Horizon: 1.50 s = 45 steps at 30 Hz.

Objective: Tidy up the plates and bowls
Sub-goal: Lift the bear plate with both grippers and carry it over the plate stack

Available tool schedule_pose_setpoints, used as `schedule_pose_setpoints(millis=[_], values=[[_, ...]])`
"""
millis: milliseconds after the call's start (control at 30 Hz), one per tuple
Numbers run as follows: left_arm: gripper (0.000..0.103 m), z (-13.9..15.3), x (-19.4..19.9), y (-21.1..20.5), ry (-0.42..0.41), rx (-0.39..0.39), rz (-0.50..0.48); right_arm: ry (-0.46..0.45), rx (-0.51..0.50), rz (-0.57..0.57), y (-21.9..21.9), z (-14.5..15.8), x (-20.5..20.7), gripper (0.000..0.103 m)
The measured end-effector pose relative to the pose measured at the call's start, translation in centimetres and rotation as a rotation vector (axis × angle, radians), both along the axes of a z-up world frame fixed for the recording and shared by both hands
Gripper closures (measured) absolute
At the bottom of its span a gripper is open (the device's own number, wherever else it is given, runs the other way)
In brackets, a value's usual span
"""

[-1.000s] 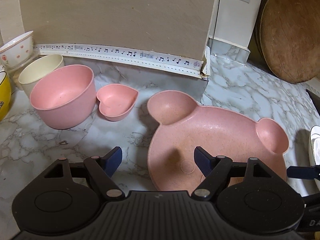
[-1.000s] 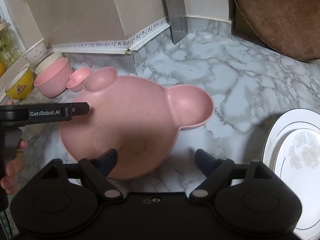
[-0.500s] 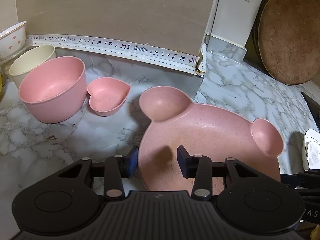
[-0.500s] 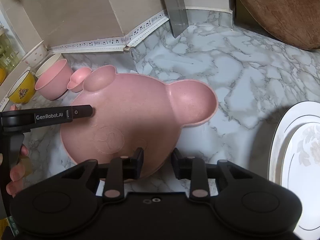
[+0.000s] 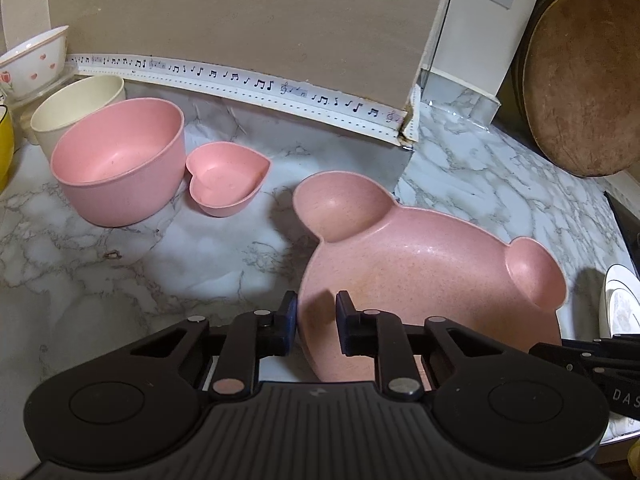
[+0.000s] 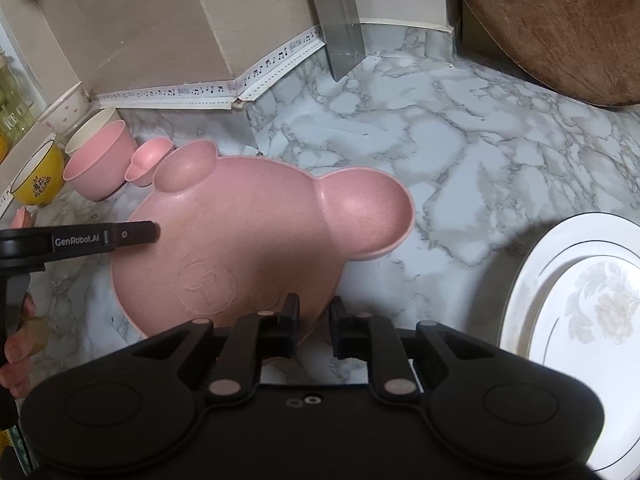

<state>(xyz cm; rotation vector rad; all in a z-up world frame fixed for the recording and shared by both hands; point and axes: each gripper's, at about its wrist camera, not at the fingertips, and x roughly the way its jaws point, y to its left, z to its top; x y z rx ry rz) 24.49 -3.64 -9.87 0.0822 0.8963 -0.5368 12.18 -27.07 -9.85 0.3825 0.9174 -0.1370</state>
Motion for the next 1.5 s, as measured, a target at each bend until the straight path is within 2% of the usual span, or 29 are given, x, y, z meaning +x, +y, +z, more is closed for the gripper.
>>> schedule_pose_setpoints(millis=[233,733,1100,1500], values=[[0.084,1.0,-1.2,-0.1,0.007,-0.030,0.010,-0.014,-0.014,0.029,-1.0,0.9,-1.0,0.088],[0.084,5.0,-6.3,-3.0,-0.035,-0.074,-0.063,-0.058,-0.048,0.089,-5.1,4.5,-5.6,0.088],[0.084,6.6,-10.1,-8.2,-0.037,-0.098,-0.150,-0.070,-0.045,0.050,-10.3,5.7,-10.6,0.088],[0.084,6.4,-13.8,-14.8,-0.033,-0.095,-0.245,-0.069,-0.068,-0.019,-16.0,5.5,-15.4,0.088]])
